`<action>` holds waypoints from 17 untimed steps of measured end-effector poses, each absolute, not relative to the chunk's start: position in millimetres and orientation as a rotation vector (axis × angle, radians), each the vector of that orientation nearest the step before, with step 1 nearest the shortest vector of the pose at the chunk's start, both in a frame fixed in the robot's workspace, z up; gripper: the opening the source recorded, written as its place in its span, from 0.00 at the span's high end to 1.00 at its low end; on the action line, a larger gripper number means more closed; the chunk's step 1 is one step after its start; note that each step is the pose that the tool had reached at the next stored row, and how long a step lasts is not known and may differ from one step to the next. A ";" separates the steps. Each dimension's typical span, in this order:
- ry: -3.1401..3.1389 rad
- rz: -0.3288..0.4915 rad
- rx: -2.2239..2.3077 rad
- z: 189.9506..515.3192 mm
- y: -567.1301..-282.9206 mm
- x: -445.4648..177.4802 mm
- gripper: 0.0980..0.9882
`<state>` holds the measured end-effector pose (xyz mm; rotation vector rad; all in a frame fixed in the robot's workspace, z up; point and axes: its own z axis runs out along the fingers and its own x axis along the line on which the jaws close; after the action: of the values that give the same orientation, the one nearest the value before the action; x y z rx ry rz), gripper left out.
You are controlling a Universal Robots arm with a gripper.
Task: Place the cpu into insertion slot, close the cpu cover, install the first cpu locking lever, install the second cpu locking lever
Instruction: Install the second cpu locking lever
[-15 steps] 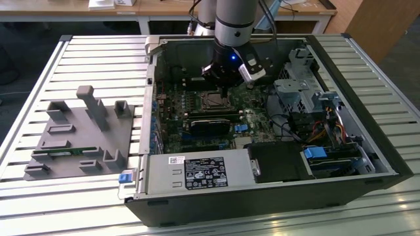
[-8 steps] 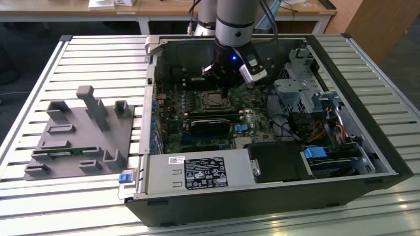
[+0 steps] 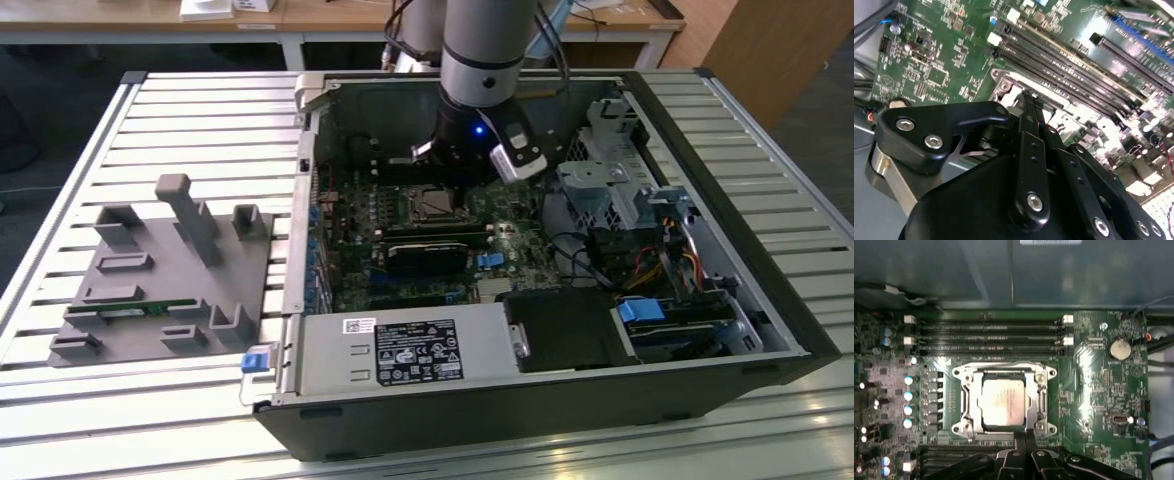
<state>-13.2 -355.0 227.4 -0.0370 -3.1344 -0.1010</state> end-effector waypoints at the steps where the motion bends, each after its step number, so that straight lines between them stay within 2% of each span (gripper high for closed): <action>1: -3.131 -0.122 -0.037 227.4 -355.8 -13.2 0.98; 9: -3.127 -0.149 -0.037 227.1 -370.4 -13.1 0.98; 17: -3.127 -0.158 -0.037 226.4 -371.9 -32.5 0.98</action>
<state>-32.5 -371.9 226.4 -0.0370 -3.1266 -0.1580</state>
